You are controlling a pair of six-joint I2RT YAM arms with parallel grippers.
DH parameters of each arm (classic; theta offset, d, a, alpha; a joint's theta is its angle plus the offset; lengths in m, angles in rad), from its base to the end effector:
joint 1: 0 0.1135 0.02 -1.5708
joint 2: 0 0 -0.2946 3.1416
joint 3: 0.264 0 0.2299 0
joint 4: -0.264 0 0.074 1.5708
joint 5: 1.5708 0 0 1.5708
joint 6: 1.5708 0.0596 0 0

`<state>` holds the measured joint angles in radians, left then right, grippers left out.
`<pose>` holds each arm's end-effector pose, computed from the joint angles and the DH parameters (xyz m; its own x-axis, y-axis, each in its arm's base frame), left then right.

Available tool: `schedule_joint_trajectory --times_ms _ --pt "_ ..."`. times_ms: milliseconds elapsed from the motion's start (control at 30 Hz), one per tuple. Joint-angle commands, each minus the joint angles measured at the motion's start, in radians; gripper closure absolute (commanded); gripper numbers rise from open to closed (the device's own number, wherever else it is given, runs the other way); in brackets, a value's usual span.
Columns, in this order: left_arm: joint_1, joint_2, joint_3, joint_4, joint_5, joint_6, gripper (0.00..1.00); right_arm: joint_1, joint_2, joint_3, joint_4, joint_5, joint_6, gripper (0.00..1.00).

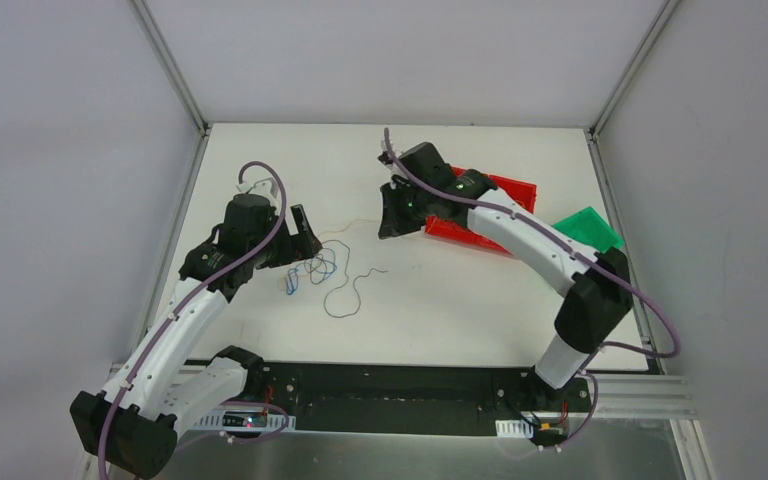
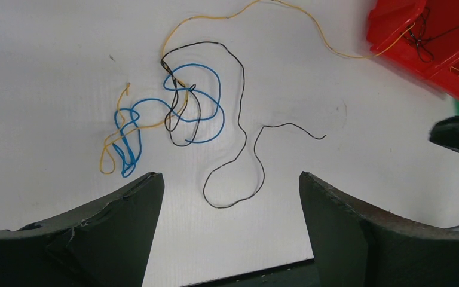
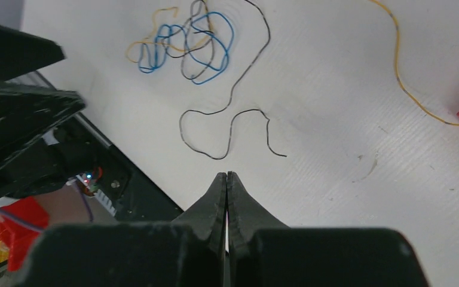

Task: Untangle the cables
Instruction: Untie the cable.

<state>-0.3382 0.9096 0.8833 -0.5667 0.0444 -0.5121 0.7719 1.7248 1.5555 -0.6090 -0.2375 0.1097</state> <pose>0.1626 -0.0600 0.3255 -0.6390 -0.2942 -0.7107 0.0609 0.9017 -0.4280 0.2683 0.2807 0.3337 -0.5874 -0.4233 -0.6897 -0.7381 0.6298 0.2421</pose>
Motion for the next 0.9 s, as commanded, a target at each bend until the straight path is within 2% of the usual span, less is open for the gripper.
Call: schedule_joint_trajectory --times_ms 0,133,200,367,400,467,533,667,867 --pt "0.008 0.003 0.005 -0.005 0.017 0.011 0.14 -0.017 -0.124 -0.011 -0.007 -0.085 0.059 1.0" --pt "0.008 0.016 0.009 -0.005 0.032 0.015 0.14 -0.03 -0.179 -0.033 -0.01 -0.057 0.085 1.0" --pt "0.008 0.025 0.008 -0.004 0.04 0.014 0.14 -0.039 -0.207 -0.061 -0.009 0.007 0.111 0.78" --pt "0.008 0.036 -0.003 0.009 0.056 0.003 0.12 -0.084 -0.298 -0.191 0.007 0.228 0.285 0.33" --pt "0.008 0.038 -0.006 0.012 0.06 0.001 0.12 -0.088 -0.324 -0.226 0.011 0.318 0.326 0.25" --pt "0.008 0.041 -0.01 0.02 0.067 -0.006 0.11 -0.093 -0.383 -0.305 0.054 0.405 0.421 0.15" --pt "0.008 0.049 -0.015 0.033 0.076 -0.012 0.11 -0.096 -0.435 -0.388 0.12 0.459 0.485 0.12" --pt "0.008 0.066 -0.015 0.049 0.098 -0.021 0.11 -0.097 -0.479 -0.506 0.238 0.534 0.577 0.12" --pt "0.008 0.074 -0.02 0.06 0.113 -0.028 0.11 -0.096 -0.367 -0.571 0.374 0.617 0.691 0.15"
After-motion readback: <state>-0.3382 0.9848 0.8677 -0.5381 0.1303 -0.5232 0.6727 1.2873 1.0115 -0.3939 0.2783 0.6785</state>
